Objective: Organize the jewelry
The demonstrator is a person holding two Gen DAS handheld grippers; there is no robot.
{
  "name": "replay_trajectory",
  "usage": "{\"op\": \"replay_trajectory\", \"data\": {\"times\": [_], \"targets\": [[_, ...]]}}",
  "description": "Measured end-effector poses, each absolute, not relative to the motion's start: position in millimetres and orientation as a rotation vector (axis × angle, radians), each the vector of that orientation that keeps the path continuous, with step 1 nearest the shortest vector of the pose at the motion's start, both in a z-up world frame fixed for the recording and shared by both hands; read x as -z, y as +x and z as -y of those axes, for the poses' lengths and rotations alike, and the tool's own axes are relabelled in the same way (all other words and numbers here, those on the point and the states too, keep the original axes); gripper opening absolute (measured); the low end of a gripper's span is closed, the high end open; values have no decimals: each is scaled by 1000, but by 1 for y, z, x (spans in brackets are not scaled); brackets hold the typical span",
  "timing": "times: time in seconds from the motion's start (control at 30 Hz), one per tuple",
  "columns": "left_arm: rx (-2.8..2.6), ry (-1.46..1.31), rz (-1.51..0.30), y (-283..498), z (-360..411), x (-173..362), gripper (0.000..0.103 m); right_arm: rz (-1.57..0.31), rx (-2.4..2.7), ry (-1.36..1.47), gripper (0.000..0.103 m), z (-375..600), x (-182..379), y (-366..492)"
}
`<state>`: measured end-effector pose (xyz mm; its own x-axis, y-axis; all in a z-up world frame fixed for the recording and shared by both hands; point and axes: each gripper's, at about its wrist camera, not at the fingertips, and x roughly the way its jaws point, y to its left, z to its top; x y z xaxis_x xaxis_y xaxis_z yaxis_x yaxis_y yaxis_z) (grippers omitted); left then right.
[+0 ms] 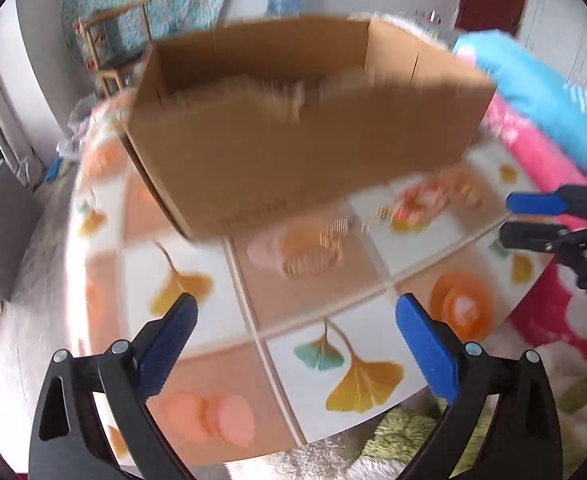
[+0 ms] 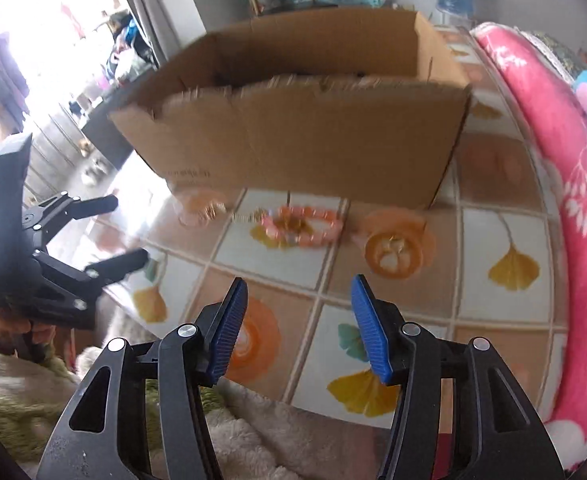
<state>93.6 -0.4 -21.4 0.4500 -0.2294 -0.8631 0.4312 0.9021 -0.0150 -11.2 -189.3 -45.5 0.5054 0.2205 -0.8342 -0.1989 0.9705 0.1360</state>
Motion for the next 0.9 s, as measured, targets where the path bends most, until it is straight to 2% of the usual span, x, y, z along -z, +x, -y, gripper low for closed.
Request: {"op": "replay_trajectory", "data": {"times": [0.07,0.23,0.5,0.63,0.7,0.9], "targets": [[396,208,-1065,92,6,41,97,-1022,-226,-25,52,180,58,-12],[354,183,-1022,85,9,46,97,-1041,-208,-19,52,186,73,-10],[347,190,-1013,83,6,47,98,-928,-263,0,25,179,53,4],[343,190,-1012,84,9,48,98,-926,-317,-37,21,165,55,24],[343,189,-1012,84,8,48,98,-949,-339,-75,15,156,62,33],[345,193,-1011,84,8,48,98,-979,-327,-193,11,145,74,36]]}}
